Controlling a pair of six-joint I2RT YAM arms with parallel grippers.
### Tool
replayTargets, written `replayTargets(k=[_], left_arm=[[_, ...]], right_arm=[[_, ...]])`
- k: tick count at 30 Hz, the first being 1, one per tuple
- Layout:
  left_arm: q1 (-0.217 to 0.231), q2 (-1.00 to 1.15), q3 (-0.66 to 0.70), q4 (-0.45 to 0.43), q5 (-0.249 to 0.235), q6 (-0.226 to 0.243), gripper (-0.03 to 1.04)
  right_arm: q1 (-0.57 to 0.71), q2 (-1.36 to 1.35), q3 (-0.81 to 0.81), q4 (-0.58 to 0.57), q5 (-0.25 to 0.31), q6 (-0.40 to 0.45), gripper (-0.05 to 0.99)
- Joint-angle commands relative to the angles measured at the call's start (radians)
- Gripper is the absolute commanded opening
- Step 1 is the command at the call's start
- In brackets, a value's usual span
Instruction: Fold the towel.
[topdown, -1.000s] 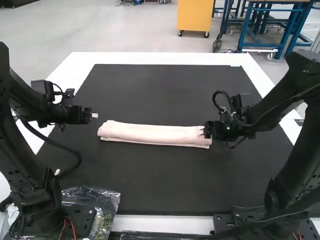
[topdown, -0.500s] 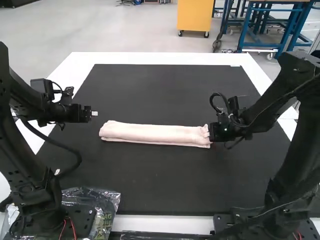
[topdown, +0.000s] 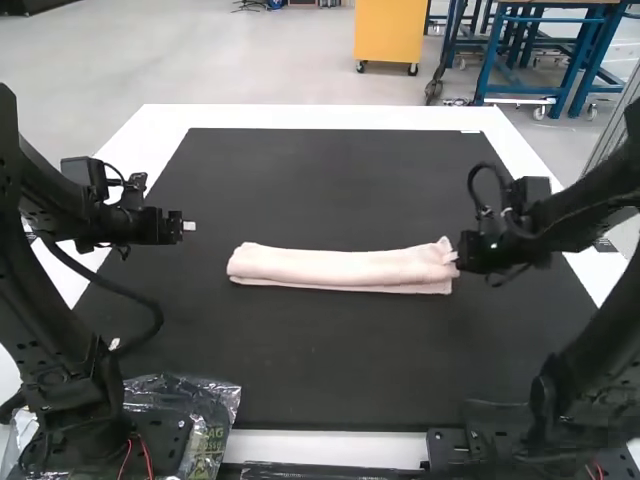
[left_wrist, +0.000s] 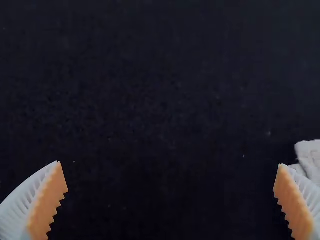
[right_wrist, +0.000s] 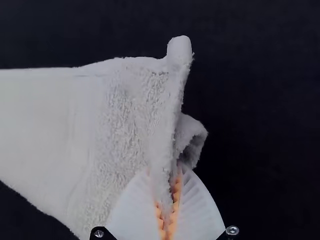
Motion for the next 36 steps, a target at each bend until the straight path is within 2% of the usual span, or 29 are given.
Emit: replayTargets(k=[1, 4, 7, 14, 19, 24, 31, 36], left_arm=[[0.010, -0.018, 0.008, 0.008, 0.019, -0.007, 0.97], [0.008, -0.019, 0.008, 0.019, 0.016, -0.006, 0.97], [0.007, -0.021, 0.009, 0.029, 0.014, -0.006, 0.97], [0.004, -0.019, 0.000, 0.037, 0.014, 0.013, 0.97], [0.004, -0.019, -0.014, 0.054, 0.011, 0.022, 0.97], [0.002, -0.019, -0.029, 0.066, 0.011, 0.022, 0.97], [0.004, -0.019, -0.058, 0.069, 0.013, 0.048, 0.97], [0.004, -0.019, -0.101, 0.123, 0.013, 0.048, 0.97]], right_arm=[[-0.029, -0.067, 0.055, -0.036, -0.036, -0.035, -0.03], [-0.013, -0.093, 0.067, -0.071, -0.042, -0.029, -0.03], [0.042, -0.107, 0.085, -0.077, -0.045, 0.016, -0.03], [0.298, -0.083, 0.150, -0.010, -0.013, 0.175, -0.03], [0.461, -0.008, 0.208, 0.039, 0.007, 0.249, -0.03], [0.566, 0.080, 0.262, 0.088, 0.021, 0.280, -0.03], [0.662, 0.207, 0.369, 0.119, 0.028, 0.294, -0.03], [0.708, 0.289, 0.440, 0.134, 0.036, 0.298, -0.03]])
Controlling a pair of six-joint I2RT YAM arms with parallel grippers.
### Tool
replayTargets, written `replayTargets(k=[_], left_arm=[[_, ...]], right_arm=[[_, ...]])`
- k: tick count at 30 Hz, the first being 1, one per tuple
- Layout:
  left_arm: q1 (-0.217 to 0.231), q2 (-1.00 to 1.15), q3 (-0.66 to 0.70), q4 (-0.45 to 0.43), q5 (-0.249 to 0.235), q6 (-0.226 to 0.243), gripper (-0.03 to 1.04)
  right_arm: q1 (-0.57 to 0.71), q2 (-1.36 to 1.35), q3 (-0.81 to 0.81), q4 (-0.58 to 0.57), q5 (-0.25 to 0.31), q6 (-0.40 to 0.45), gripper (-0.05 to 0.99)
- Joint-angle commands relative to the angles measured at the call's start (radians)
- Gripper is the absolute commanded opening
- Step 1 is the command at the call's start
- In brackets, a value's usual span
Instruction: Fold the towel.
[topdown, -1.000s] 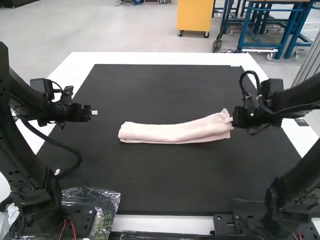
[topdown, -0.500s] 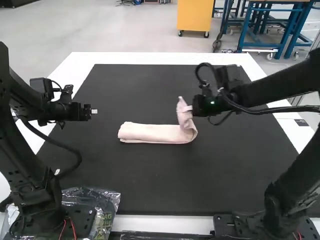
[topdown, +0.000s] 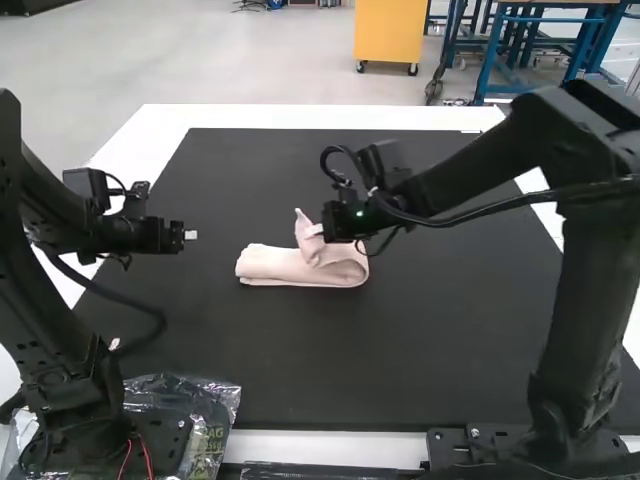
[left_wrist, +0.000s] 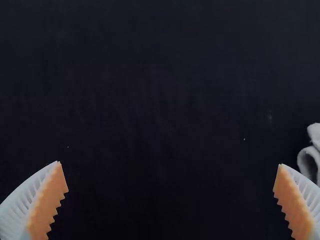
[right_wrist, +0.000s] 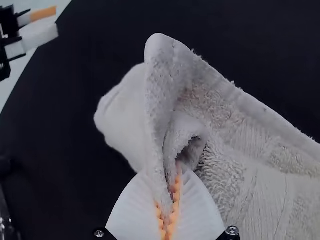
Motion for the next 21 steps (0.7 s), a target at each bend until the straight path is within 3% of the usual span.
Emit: replayTargets(k=[1, 19, 21], left_arm=[[0.004, -0.019, -0.024, 0.026, 0.012, 0.018, 0.97], [0.004, -0.019, -0.036, 0.074, 0.019, 0.004, 0.97], [0.007, -0.021, -0.036, 0.075, 0.019, 0.002, 0.97]], right_arm=[[0.030, 0.040, 0.063, 0.010, 0.009, 0.016, -0.03], [0.110, 0.254, 0.291, 0.021, 0.004, 0.033, -0.02], [0.119, 0.276, 0.319, 0.021, 0.000, 0.065, 0.10]])
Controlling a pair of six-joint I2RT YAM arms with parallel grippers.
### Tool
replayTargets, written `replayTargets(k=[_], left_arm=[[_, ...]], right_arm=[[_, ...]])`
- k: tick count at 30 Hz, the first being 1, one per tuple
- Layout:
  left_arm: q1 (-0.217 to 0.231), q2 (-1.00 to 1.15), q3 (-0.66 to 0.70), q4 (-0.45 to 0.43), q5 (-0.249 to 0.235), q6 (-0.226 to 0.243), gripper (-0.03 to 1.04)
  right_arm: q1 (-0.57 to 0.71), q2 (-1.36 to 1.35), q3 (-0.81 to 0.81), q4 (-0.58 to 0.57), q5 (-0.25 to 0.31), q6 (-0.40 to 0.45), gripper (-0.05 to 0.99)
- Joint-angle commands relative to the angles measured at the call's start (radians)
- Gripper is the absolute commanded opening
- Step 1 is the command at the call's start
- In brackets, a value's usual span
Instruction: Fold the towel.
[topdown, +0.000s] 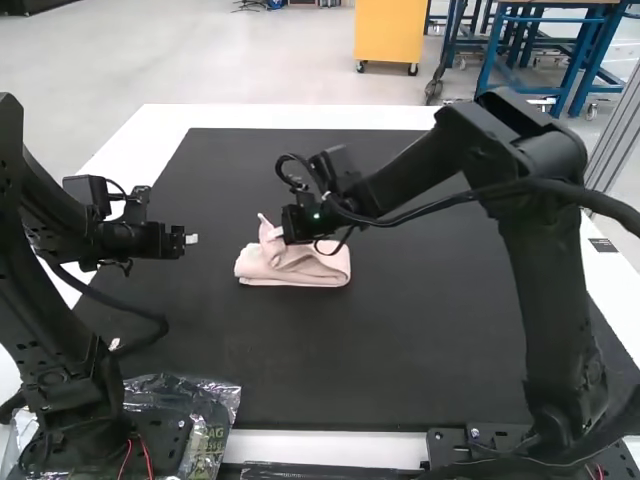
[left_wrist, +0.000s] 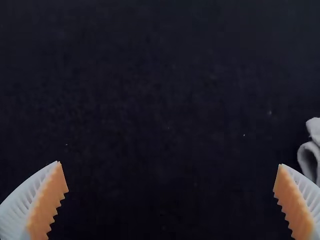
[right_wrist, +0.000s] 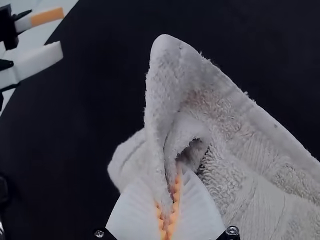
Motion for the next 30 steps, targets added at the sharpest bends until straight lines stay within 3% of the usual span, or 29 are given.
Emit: replayTargets(k=[1, 5, 8, 11, 12, 14, 30], left_arm=[[0.008, -0.019, 0.005, 0.013, 0.019, -0.001, 0.97], [0.010, -0.019, 0.003, 0.036, 0.016, -0.017, 0.97], [0.019, -0.021, 0.005, 0.043, 0.012, -0.027, 0.97], [0.031, -0.021, 0.005, 0.060, 0.012, -0.044, 0.97], [0.037, -0.021, 0.003, 0.060, 0.012, -0.046, 0.97], [0.043, -0.021, 0.002, 0.060, 0.013, -0.046, 0.97], [0.036, -0.025, 0.003, 0.063, 0.018, -0.069, 0.97]], right_arm=[[0.031, 0.019, 0.063, 0.010, -0.010, 0.043, 0.18], [0.058, 0.021, 0.103, 0.013, -0.068, 0.067, 0.45], [0.060, -0.001, 0.134, 0.013, -0.119, 0.104, 0.51], [0.057, -0.056, 0.135, 0.031, -0.133, 0.100, 0.50], [0.054, -0.076, 0.129, 0.031, -0.134, 0.093, 0.45], [0.043, -0.114, 0.097, 0.051, -0.174, 0.061, 0.00], [-0.037, -0.080, -0.139, 0.315, -0.153, 0.047, -0.03]])
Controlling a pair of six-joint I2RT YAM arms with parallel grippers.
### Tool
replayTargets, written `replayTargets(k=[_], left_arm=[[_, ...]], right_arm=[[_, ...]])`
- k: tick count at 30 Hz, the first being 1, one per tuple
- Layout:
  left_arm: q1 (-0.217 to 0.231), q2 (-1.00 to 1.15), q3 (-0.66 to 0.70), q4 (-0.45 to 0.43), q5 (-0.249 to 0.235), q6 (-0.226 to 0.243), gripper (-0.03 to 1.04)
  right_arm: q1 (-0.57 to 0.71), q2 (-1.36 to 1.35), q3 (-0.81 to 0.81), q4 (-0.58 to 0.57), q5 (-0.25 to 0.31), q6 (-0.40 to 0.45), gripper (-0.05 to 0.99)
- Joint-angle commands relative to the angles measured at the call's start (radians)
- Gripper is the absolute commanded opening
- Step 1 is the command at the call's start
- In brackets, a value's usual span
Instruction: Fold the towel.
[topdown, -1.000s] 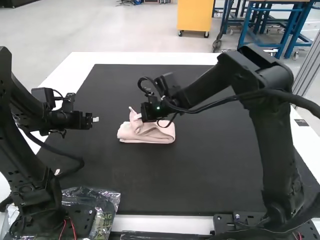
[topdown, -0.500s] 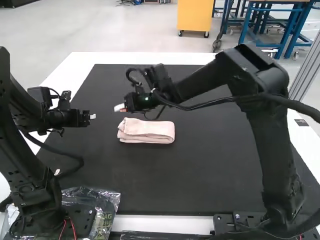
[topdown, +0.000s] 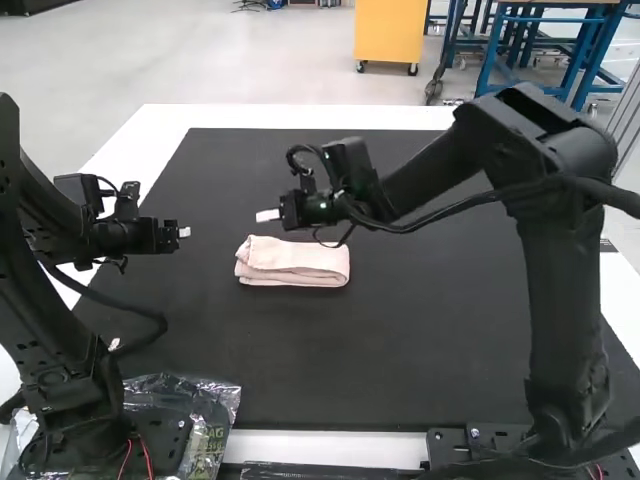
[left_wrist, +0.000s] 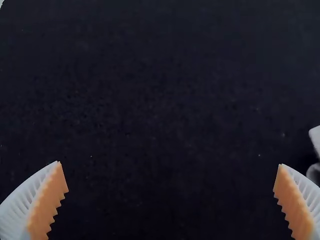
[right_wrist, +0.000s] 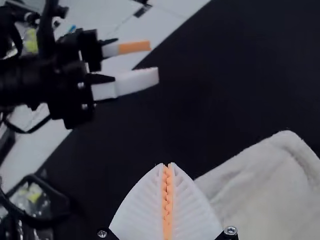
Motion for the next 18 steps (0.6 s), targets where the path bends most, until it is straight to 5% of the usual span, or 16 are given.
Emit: replayTargets(k=[1, 18], left_arm=[[0.003, -0.024, 0.003, 0.013, 0.018, -0.012, 0.97], [0.003, -0.025, 0.005, 0.013, 0.029, -0.017, 0.97]], right_arm=[[-0.019, 0.022, 0.001, 0.039, 0.000, -0.011, -0.03], [-0.022, 0.203, -0.008, 0.180, 0.005, -0.023, -0.02]])
